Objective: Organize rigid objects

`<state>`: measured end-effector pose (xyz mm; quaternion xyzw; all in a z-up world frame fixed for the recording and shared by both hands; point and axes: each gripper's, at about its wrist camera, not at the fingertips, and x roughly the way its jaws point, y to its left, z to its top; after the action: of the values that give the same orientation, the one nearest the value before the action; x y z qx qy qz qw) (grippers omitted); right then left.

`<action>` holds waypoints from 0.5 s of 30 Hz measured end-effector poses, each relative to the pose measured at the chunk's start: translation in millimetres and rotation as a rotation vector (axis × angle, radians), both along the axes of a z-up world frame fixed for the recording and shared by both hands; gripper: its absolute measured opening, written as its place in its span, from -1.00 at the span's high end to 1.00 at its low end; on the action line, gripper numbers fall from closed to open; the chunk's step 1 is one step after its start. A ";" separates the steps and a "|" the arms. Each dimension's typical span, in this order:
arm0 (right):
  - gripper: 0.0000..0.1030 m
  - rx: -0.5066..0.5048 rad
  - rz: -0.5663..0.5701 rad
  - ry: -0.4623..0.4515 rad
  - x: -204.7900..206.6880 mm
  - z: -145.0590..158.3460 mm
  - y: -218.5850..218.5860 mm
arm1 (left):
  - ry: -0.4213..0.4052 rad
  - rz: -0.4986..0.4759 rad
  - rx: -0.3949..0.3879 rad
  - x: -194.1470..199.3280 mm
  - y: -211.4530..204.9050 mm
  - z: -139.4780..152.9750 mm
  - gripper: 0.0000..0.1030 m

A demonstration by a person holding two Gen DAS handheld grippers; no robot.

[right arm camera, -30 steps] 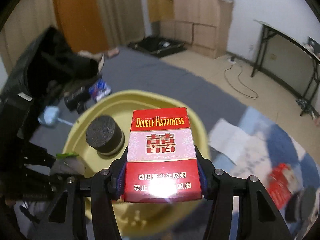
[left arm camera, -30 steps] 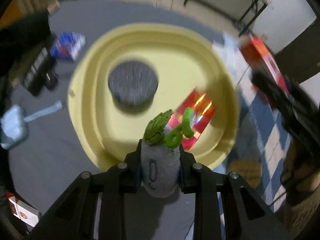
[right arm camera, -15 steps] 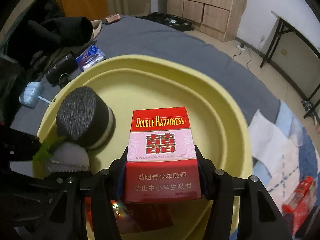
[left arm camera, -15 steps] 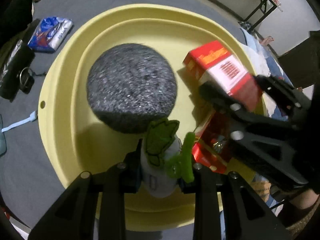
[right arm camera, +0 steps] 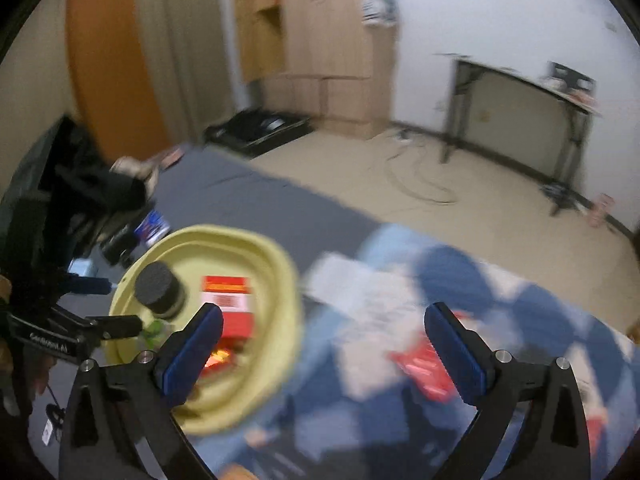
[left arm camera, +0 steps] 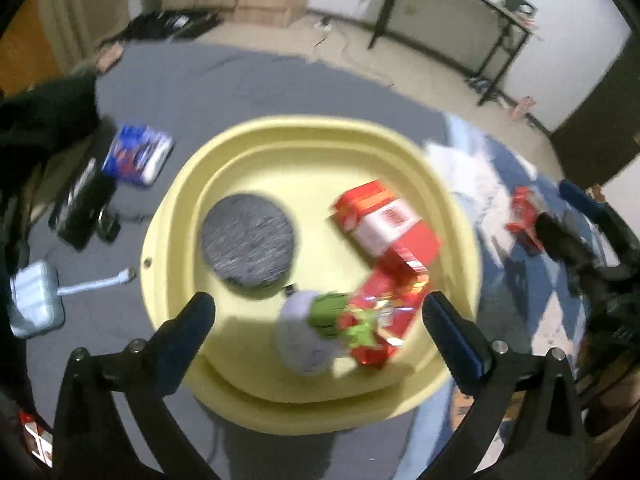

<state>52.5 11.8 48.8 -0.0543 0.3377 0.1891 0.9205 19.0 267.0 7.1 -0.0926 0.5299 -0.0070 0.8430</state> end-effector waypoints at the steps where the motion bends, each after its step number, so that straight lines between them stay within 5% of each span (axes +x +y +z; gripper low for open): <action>1: -0.99 0.007 -0.049 -0.017 -10.8 8.6 -31.2 | -0.015 -0.025 0.008 -1.7 -10.0 5.7 -1.00; 8: -0.99 -0.038 -0.325 -0.030 -78.1 17.3 -183.7 | -0.100 -0.140 -0.014 -3.7 -50.8 26.4 -1.00; 15: -0.99 0.082 -0.518 0.129 -111.8 -40.9 -280.1 | -0.109 -0.331 0.046 -7.8 -135.5 31.9 -1.00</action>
<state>-59.2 -268.2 7.9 0.0831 0.3902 -0.0361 0.9162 11.2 131.6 38.9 0.0157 0.4913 -0.1387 0.8597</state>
